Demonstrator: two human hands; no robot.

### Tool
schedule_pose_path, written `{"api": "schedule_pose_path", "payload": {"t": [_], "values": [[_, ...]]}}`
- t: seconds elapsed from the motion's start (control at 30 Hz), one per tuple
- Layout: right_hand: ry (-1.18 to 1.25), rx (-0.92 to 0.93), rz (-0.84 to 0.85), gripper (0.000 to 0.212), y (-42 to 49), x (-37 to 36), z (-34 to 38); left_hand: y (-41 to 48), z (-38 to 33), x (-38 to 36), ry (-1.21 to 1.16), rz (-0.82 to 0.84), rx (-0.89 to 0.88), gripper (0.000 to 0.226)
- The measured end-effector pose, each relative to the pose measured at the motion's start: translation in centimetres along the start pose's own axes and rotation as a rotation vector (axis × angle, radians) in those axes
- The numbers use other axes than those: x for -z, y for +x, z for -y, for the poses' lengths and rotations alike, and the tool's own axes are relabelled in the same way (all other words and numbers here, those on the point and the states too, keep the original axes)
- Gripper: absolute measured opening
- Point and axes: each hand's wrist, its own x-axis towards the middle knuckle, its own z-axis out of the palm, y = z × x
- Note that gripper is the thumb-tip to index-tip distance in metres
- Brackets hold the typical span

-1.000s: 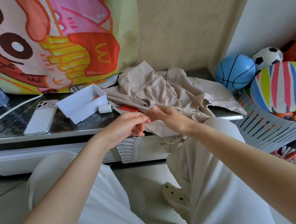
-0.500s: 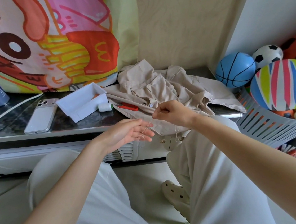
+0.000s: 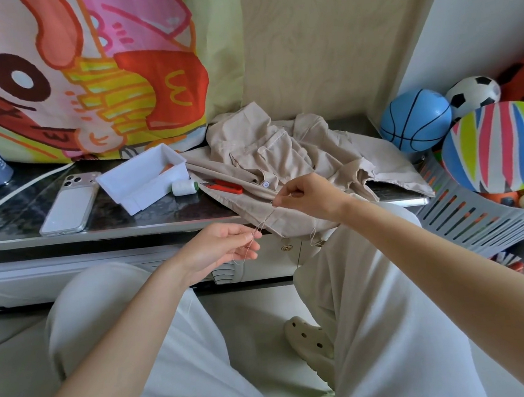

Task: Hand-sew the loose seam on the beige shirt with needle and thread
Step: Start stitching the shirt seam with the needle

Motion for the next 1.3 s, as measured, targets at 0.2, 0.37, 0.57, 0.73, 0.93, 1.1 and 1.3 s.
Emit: {"api": "schedule_pose_path", "payload": {"t": [0.2, 0.37, 0.57, 0.73, 0.93, 1.1, 1.3], "values": [[-0.018, 0.027, 0.096, 0.019, -0.6, -0.5, 0.4, 0.1, -0.8, -0.5, 0.053, -0.011, -0.003, 0.018], [-0.093, 0.033, 0.132, 0.02, -0.6, -1.0, -0.1, 0.1, -1.0, -0.5, 0.068, -0.003, 0.005, 0.017], [-0.176, 0.014, 0.14, 0.03, -0.6, -0.8, -0.8, 0.0, -0.7, -0.1, -0.079, -0.117, -0.026, 0.018], [-0.153, -0.022, 0.146, 0.026, -0.8, -0.5, -1.4, 0.1, -0.6, 0.1, -0.468, -0.185, -0.034, 0.017], [-0.191, -0.103, 0.107, 0.023, -0.7, -0.3, -2.4, 0.4, 0.0, 1.2, -0.642, -0.293, -0.024, 0.014], [-0.146, -0.149, 0.122, 0.028, -0.8, -0.7, -3.1, 0.7, 0.1, 1.7, -0.605, -0.402, -0.103, 0.014], [-0.123, -0.13, 0.237, 0.037, -1.4, -0.7, -2.5, 1.4, 0.3, 2.0, -0.056, -0.604, -0.098, 0.02]]}}
